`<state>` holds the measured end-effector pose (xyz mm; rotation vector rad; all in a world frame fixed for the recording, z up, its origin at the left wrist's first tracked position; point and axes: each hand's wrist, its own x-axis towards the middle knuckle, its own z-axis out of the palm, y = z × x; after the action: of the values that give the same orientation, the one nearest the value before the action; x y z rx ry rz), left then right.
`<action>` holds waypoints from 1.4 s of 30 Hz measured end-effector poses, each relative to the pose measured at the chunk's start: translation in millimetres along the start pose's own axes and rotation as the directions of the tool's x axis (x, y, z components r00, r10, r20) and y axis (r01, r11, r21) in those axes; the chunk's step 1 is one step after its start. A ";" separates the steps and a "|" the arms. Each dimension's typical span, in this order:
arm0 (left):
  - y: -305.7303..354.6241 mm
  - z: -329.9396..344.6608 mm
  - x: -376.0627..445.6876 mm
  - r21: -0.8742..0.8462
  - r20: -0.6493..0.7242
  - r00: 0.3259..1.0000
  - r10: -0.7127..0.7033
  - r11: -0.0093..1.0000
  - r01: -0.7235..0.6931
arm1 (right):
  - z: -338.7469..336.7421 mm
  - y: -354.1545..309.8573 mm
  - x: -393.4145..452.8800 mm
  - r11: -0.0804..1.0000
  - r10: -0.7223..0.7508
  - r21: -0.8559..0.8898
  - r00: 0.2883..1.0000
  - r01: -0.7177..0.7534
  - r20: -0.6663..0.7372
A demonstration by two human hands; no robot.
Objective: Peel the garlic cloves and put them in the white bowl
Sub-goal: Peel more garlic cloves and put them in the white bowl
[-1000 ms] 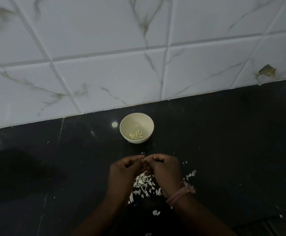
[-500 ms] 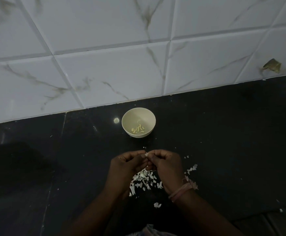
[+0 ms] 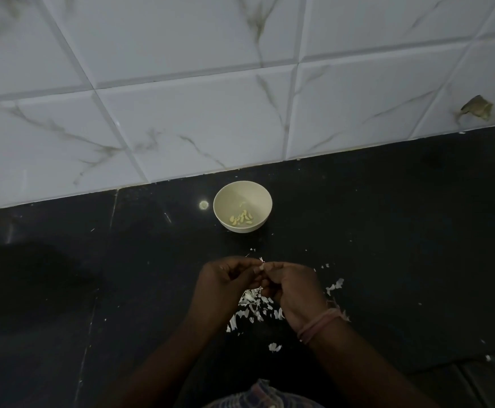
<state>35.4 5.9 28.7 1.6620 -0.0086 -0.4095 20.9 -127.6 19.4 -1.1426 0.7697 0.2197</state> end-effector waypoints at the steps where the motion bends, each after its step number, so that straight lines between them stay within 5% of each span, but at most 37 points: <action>1: 1.3 -0.5 1.7 0.003 0.005 1.000 -0.001 1.000 0.001 | -1.1 -0.4 -1.6 0.998 -0.044 -0.046 0.999 0.043 -0.018; 4: 3.1 -2.7 6.8 -0.067 0.004 0.998 -0.058 0.996 0.058 | -4.9 2.4 -6.7 0.897 -0.345 -0.301 0.938 0.323 -0.021; 8: -0.6 -2.5 8.6 -0.270 0.030 0.975 -0.219 0.938 0.219 | -9.0 12.2 -0.8 0.398 -0.746 -0.643 0.639 0.654 0.187; 11: -5.9 -3.5 9.0 -0.494 0.100 0.939 -0.329 0.803 0.334 | -11.2 20.5 6.9 0.205 -0.802 -0.648 0.505 0.734 0.318; 12: -8.0 -3.6 8.9 -0.526 0.109 0.934 -0.341 0.777 0.345 | -9.5 21.6 7.5 0.222 -0.798 -0.650 0.518 0.727 0.307; 14: -8.5 -1.7 6.4 -0.456 0.057 0.951 -0.304 0.840 0.296 | -2.7 22.5 2.5 0.417 -0.748 -0.636 0.642 0.649 0.165; 16: -8.2 3.0 3.7 -0.235 -0.069 0.980 -0.186 0.958 0.165 | 5.1 17.8 -3.3 0.722 -0.538 -0.523 0.843 0.453 -0.012; 18: -7.3 5.9 1.7 0.038 -0.175 0.984 -0.018 0.999 0.025 | 10.2 11.0 -3.0 0.923 -0.281 -0.300 0.955 0.241 -0.096; 21: -11.4 2.3 1.2 0.399 -0.170 0.948 0.269 0.898 -0.183 | 17.4 -0.1 -4.1 0.997 0.003 -0.072 0.998 -0.007 -0.061; 24: -16.5 2.8 -0.2 0.301 -0.191 0.954 0.231 0.939 -0.167 | 17.6 -2.9 -5.7 0.977 0.175 0.121 0.984 -0.178 0.039; 27: -13.8 4.5 4.7 0.025 -0.185 0.983 -0.015 1.000 0.020 | 11.1 3.7 -5.2 0.985 0.124 0.114 0.991 -0.129 0.043; 31: -16.8 -0.2 6.6 -0.245 -0.089 0.978 -0.190 0.956 0.164 | 7.2 10.1 -8.0 0.978 -0.141 -0.162 0.989 0.132 -0.043; 38: -22.5 -0.4 0.4 -0.457 -0.102 0.972 -0.213 0.878 0.144 | 1.9 9.9 -7.6 0.953 -0.287 -0.120 0.955 0.277 -0.076; 42: -20.6 -2.2 -5.0 -0.462 -0.149 0.975 -0.166 0.883 0.080 | -12.1 12.8 -5.1 0.846 -0.408 -0.375 0.913 0.378 -0.001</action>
<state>26.6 12.2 10.3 1.2314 0.3130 -0.3214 5.1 -131.6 10.9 -1.6509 0.5572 -0.0334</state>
